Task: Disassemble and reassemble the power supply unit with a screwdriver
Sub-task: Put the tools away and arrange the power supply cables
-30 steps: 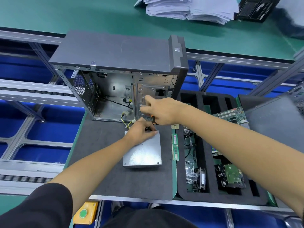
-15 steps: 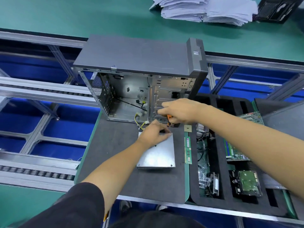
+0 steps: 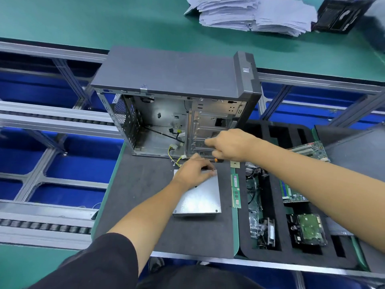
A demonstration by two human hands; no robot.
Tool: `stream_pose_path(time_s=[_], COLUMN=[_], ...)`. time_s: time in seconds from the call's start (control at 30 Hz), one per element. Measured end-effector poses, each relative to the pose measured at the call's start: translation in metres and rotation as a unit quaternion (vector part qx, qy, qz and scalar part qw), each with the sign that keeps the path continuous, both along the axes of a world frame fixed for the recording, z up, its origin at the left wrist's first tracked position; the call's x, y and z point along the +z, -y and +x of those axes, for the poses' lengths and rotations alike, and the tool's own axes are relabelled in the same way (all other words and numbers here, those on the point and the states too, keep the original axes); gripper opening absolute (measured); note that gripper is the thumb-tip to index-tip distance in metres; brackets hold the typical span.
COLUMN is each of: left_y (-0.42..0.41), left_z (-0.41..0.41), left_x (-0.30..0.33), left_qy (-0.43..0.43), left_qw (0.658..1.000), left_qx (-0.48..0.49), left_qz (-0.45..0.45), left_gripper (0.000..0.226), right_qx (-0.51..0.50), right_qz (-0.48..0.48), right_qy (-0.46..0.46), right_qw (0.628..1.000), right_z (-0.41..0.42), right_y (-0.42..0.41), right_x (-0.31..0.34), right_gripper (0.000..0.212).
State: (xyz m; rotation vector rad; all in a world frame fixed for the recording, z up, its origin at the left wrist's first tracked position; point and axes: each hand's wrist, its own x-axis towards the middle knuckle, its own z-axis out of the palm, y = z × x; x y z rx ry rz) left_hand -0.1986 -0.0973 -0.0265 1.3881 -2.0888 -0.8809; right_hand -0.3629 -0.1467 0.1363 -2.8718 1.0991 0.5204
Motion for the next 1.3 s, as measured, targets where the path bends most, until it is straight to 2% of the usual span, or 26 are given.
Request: stream_pose_path(time_s=[0.1, 0.17, 0.3, 0.4, 0.5, 0.57, 0.67, 0.73, 0.83, 0.93, 1.07, 1.13, 1.23, 1.3], left_y=[0.000, -0.002, 0.003, 0.005, 0.008, 0.011, 0.017, 0.020, 0.022, 0.025, 0.023, 0.022, 0.023, 0.026], left_z=[-0.001, -0.001, -0.010, -0.012, -0.010, -0.009, -0.006, -0.006, -0.008, -0.008, -0.003, -0.005, -0.010, -0.010], left_x=[0.002, 0.008, 0.033, 0.036, 0.039, 0.046, 0.064, 0.074, 0.079, 0.080, 0.085, 0.085, 0.084, 0.082], left_qy=[-0.007, -0.066, -0.171, -0.170, -0.163, -0.160, -0.159, -0.168, -0.141, -0.100, -0.164, -0.147, -0.095, -0.076], left_qw=[1.000, 0.997, 0.981, 0.980, 0.981, 0.979, 0.974, 0.979, 0.988, 0.992, 0.979, 0.982, 0.993, 0.995], left_qx=[0.014, 0.032, 0.069, 0.080, 0.064, 0.045, 0.015, 0.013, 0.036, 0.041, -0.051, -0.066, 0.005, 0.019], left_qz=[0.020, 0.030, 0.065, 0.067, 0.087, 0.114, 0.158, 0.113, 0.058, 0.065, 0.108, 0.097, 0.065, 0.063], left_gripper=[0.030, 0.032, 0.030, 0.023, 0.009, 0.021, 0.032, 0.039, 0.028, 0.026, 0.056, 0.054, 0.039, 0.030], right_qx=[-0.054, -0.053, -0.069, -0.049, 0.063, 0.110, 0.088, 0.054, 0.024, 0.060, 0.136, 0.115, 0.052, 0.026], right_qz=[0.054, 0.088, 0.082, 0.042, -0.001, -0.005, -0.001, 0.000, -0.009, -0.039, -0.024, -0.034, -0.063, -0.059], right_qy=[0.039, 0.065, 0.054, 0.026, -0.008, -0.028, -0.029, -0.025, -0.016, 0.001, -0.034, -0.046, -0.034, -0.031], right_qw=[0.996, 0.993, 0.993, 0.998, 0.998, 0.993, 0.996, 0.998, 1.000, 0.997, 0.990, 0.992, 0.996, 0.997], right_z=[0.001, 0.004, 0.010, 0.010, 0.009, 0.009, 0.010, 0.010, 0.006, -0.002, -0.010, -0.009, -0.005, -0.004], right_y=[-0.005, -0.008, -0.010, -0.010, -0.007, -0.004, 0.001, 0.000, -0.003, -0.004, 0.000, 0.001, -0.003, -0.003], right_x=[-0.002, 0.001, 0.003, 0.004, 0.010, 0.012, 0.014, 0.013, 0.009, 0.009, 0.016, 0.014, 0.007, 0.006], right_gripper=[0.030, 0.037, 0.029, 0.028, 0.038, 0.031, 0.021, 0.022, 0.024, 0.031, 0.026, 0.024, 0.032, 0.032])
